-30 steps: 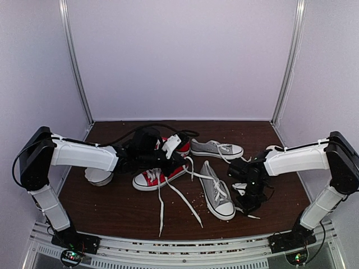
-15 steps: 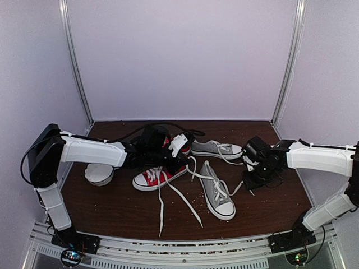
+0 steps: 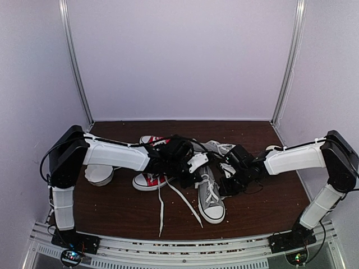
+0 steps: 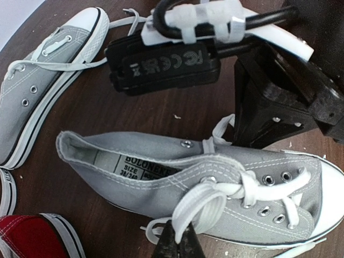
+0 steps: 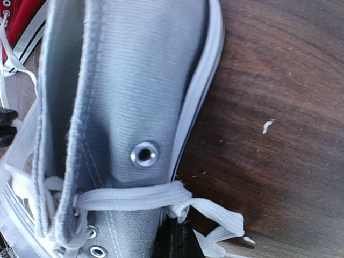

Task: Tie the shoes
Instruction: Place the shoelace at the center of the board.

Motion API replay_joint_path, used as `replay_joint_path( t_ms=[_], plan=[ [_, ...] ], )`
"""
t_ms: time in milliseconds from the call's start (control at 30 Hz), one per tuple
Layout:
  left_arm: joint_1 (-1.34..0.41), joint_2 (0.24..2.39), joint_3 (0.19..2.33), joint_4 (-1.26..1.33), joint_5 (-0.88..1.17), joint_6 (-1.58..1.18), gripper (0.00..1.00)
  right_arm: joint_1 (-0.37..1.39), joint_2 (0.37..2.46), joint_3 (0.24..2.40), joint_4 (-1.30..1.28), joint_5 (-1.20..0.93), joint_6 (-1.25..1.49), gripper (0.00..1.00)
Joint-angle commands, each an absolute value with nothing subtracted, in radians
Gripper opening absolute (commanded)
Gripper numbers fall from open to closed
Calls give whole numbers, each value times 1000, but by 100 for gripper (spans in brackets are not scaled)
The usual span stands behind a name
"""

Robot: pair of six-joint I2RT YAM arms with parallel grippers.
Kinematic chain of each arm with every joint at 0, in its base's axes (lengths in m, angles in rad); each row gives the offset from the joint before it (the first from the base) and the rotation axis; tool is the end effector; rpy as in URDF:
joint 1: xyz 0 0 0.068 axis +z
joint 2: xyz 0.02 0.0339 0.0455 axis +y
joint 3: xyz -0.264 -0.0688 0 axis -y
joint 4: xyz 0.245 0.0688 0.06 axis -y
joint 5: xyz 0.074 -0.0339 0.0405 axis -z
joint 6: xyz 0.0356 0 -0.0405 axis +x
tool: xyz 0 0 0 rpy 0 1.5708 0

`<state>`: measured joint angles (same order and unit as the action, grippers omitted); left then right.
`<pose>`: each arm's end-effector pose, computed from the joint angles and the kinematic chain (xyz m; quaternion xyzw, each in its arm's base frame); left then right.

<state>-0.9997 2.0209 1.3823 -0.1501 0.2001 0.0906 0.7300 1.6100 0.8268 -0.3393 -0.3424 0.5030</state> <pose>0.2341 -0.3774 0.1761 0.5096 0.7668 -0.2495 0.3002 0.2103 0.2042 0.1500 -0.1464 0.9503 0.2622 0.0827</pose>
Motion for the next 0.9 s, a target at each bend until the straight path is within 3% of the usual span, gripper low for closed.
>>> replay_joint_path(
  t_ms=[0,167,333,467,700,867],
  plan=[
    [-1000,1995,1368,-159,232,117,0,742,1583,818,-297,-375,531,0],
    [-989,1890,1292,-92,229,99,0,733,1496,827,-409,-328,519,0],
    [-977,1657,1107,116,275,126,0,732,1287,860,-565,-295,462,0],
    [-977,1600,1028,187,329,170,0,732,1150,917,-637,-341,434,0],
    [-996,1644,1052,213,391,209,0,738,1124,926,-404,-449,536,0],
    [-1032,1658,1057,222,418,282,0,761,1239,953,-204,-447,616,0]
  ],
)
